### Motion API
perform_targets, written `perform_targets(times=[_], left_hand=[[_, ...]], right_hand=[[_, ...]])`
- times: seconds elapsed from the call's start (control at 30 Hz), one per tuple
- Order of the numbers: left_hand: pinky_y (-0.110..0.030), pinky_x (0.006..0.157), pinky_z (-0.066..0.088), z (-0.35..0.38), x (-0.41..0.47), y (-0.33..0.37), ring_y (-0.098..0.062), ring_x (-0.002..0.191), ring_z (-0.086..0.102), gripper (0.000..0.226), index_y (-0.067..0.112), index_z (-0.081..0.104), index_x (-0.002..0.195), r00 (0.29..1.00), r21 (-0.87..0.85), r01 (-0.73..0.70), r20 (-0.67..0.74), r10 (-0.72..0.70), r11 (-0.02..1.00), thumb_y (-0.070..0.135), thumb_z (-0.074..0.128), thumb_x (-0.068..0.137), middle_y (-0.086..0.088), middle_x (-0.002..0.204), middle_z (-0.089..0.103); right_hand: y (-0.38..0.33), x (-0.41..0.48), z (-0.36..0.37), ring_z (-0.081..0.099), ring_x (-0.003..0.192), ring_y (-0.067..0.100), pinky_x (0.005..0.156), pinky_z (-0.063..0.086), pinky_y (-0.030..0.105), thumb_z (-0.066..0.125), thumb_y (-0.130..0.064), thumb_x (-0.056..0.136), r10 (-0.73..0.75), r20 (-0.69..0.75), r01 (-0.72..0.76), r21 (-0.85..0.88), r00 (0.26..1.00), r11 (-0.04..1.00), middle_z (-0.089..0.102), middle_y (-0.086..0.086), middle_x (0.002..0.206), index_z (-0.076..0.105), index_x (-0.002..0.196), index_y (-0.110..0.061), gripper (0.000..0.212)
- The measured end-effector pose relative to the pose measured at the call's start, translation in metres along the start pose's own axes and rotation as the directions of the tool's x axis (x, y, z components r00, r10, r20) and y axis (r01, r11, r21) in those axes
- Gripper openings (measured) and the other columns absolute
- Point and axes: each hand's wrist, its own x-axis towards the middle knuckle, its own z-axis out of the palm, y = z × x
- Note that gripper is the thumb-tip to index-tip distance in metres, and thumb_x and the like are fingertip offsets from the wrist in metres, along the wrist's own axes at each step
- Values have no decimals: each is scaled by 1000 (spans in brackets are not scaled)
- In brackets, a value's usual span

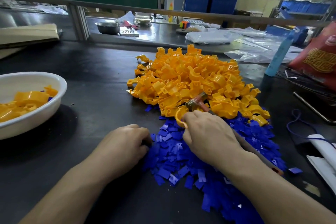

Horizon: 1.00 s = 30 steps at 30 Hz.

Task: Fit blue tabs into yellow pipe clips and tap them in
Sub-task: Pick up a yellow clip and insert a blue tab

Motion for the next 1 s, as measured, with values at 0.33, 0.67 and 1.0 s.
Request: perform_targets(times=[0.33,0.67,1.0], left_hand=[[-9,68,46,-1,-11,15,13,100,52,45,49,49,128,930,-455,-222,-365,47,863,45,63,85,32,111,55],[-19,63,55,3,-17,52,-7,75,71,30,37,74,96,994,-906,-80,-103,-34,416,37,75,66,3,88,77],[-27,47,55,4,-7,36,-15,57,67,40,12,66,96,976,-988,76,46,-214,134,27,71,59,-5,72,72]], right_hand=[[-1,-35,-38,51,79,5,68,50,32,40,-30,90,90,-21,-76,369,996,926,52,-13,94,62,111,-34,31],[4,-48,-39,53,75,0,57,44,20,54,-42,86,26,-123,39,501,992,864,51,-20,83,52,109,-37,24],[6,-46,-18,61,91,18,67,52,36,40,-52,94,29,265,-40,36,964,999,59,-8,105,52,116,-36,30]])
